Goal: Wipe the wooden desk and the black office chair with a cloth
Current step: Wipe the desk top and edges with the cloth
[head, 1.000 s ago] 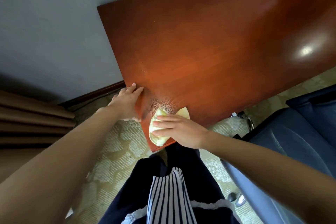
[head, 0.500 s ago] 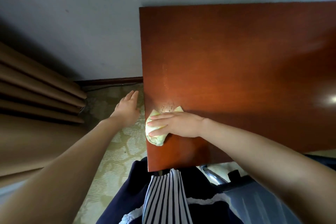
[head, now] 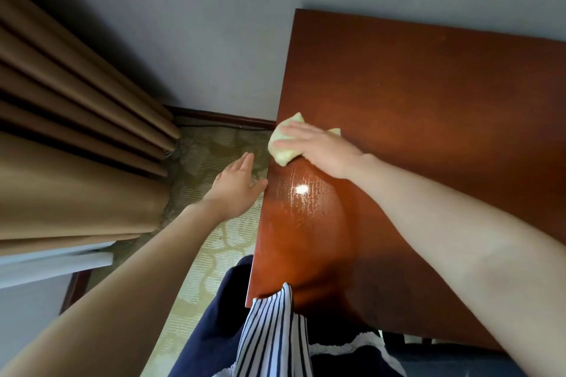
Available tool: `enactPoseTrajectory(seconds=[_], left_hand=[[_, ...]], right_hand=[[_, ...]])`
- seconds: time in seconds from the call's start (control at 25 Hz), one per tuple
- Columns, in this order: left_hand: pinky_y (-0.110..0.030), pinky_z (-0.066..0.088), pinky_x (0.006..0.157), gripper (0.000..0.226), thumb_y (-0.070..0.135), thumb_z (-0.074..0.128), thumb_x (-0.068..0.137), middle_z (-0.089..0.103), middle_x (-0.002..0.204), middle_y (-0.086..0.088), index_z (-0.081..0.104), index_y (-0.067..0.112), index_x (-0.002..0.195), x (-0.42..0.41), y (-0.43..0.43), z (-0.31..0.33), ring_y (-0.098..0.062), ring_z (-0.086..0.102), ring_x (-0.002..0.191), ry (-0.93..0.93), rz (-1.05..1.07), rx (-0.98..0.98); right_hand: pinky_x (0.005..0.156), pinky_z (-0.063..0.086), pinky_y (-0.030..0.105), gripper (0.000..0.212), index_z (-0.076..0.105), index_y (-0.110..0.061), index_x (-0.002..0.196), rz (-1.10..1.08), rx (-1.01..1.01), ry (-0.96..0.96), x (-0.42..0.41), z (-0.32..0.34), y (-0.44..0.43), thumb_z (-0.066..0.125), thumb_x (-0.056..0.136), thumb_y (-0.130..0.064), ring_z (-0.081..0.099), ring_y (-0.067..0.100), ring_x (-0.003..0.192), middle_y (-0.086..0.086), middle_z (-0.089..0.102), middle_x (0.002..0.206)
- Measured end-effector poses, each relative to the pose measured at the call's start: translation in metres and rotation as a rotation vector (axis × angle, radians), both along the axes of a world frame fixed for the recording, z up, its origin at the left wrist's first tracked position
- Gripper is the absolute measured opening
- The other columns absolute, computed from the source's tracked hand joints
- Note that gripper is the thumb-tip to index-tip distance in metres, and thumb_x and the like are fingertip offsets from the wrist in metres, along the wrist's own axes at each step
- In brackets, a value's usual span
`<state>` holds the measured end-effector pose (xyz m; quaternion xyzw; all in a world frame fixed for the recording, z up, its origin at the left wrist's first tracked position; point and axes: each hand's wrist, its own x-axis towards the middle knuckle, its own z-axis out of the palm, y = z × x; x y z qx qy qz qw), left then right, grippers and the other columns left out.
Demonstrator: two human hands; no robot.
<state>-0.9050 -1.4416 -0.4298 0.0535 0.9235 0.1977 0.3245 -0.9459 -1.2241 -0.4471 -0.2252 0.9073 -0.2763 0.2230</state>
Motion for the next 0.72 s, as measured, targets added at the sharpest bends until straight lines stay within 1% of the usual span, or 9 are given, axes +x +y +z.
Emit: enactPoseTrajectory(seconds=[0.04,0.08,0.12,0.16,0.28,0.32,0.4,0.52,0.72], left_hand=[[-0.039,0.012,0.119,0.075,0.043,0.046,0.096,0.007,0.16,-0.002,0.005,0.014,0.152,-0.001,0.003,0.001,-0.022,0.008,0.146,-0.016,-0.005,0.008],[-0.04,0.013,0.119,0.078,0.043,0.049,0.095,0.005,0.16,-0.001,0.004,0.015,0.152,-0.002,0.006,0.001,-0.021,0.008,0.146,-0.039,-0.004,0.019],[-0.041,0.014,0.119,0.081,0.043,0.052,0.094,0.004,0.16,0.0,0.003,0.015,0.152,-0.004,0.009,0.002,-0.021,0.008,0.146,-0.062,0.0,0.031],[-0.041,0.015,0.119,0.084,0.043,0.054,0.093,0.003,0.16,0.0,0.002,0.016,0.152,-0.006,0.013,0.002,-0.021,0.009,0.146,-0.076,0.002,0.041],[-0.041,0.017,0.118,0.093,0.045,0.059,0.089,0.001,0.16,-0.002,-0.002,0.015,0.152,-0.009,0.023,0.002,-0.022,0.01,0.146,-0.087,-0.046,0.03],[-0.041,0.019,0.118,0.096,0.044,0.06,0.088,0.003,0.16,-0.003,-0.005,0.014,0.151,-0.009,0.027,0.003,-0.023,0.012,0.146,-0.098,-0.07,0.019],[-0.042,0.027,0.114,0.096,0.041,0.06,0.09,0.018,0.157,-0.009,-0.009,0.014,0.151,-0.009,0.031,0.005,-0.026,0.025,0.141,-0.127,-0.098,0.002],[-0.042,0.039,0.104,0.082,0.033,0.049,0.096,0.042,0.14,-0.015,-0.009,0.015,0.151,-0.009,0.03,0.007,-0.029,0.047,0.122,-0.088,-0.138,-0.056],[-0.044,0.049,0.09,0.064,0.018,0.035,0.099,0.055,0.119,-0.012,0.0,0.015,0.152,-0.014,0.027,0.012,-0.028,0.058,0.1,-0.059,-0.148,-0.022]], right_hand=[[0.116,0.009,0.027,0.046,0.037,-0.033,0.142,-0.076,0.038,0.021,-0.011,-0.001,0.006,0.037,0.096,-0.04,0.011,0.013,0.145,-0.004,0.019,0.156],[0.117,0.009,0.029,0.044,0.036,-0.032,0.143,-0.149,0.074,0.044,-0.021,-0.002,0.01,0.039,0.1,-0.025,0.01,0.016,0.145,-0.002,0.018,0.157],[0.119,0.009,0.033,0.048,0.036,-0.03,0.143,-0.216,0.106,0.077,-0.028,-0.003,0.011,0.038,0.1,-0.009,0.009,0.018,0.145,0.0,0.017,0.157],[0.119,0.008,0.034,0.053,0.036,-0.028,0.144,-0.283,0.119,0.094,-0.031,-0.004,0.011,0.036,0.099,0.0,0.009,0.019,0.145,0.001,0.018,0.157],[0.119,0.008,0.031,0.058,0.037,-0.026,0.143,-0.394,0.093,0.138,-0.022,-0.008,0.002,0.035,0.097,0.008,0.01,0.018,0.145,0.0,0.021,0.156],[0.118,0.009,0.03,0.059,0.038,-0.027,0.143,-0.36,0.09,0.147,-0.015,-0.009,0.002,0.036,0.096,0.009,0.011,0.017,0.145,-0.001,0.022,0.156],[0.118,0.01,0.029,0.058,0.041,-0.027,0.141,-0.228,0.083,0.15,0.003,-0.009,0.008,0.037,0.096,0.01,0.013,0.017,0.145,0.0,0.024,0.155],[0.118,0.008,0.026,0.057,0.046,-0.024,0.138,-0.035,0.04,0.124,0.038,-0.007,0.02,0.038,0.094,0.012,0.016,0.015,0.144,-0.001,0.028,0.153],[0.119,0.005,0.024,0.056,0.052,-0.025,0.135,0.262,0.02,0.096,0.107,-0.005,0.024,0.039,0.092,0.009,0.014,0.007,0.143,-0.007,0.032,0.15]])
